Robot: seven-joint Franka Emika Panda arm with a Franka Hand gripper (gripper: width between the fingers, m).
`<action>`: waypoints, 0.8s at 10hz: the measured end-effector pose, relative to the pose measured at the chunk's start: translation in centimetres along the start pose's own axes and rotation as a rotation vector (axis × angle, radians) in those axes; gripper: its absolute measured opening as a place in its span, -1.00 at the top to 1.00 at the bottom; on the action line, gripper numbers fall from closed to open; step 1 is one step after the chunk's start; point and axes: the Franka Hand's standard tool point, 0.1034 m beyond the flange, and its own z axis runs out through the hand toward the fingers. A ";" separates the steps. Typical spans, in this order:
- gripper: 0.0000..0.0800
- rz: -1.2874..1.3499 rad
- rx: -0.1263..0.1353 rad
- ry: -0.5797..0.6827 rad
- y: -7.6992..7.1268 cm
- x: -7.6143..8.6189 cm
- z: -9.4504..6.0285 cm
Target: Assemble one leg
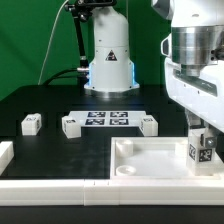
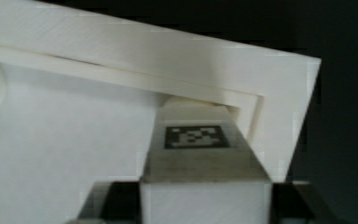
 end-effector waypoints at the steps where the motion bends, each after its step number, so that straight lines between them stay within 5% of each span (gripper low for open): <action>1: 0.27 0.050 0.001 -0.008 0.0 0.1 0.0; 3: 0.27 0.042 0.001 -0.009 0.0 0.0 0.0; 5: -0.49 0.003 0.001 -0.010 0.0 0.0 0.0; 8: -0.60 -0.346 -0.019 -0.001 0.2 -0.3 0.0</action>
Offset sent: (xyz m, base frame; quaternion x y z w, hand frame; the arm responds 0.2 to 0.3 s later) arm 0.0000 0.0000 0.0000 0.0000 0.0000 -0.0799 0.9968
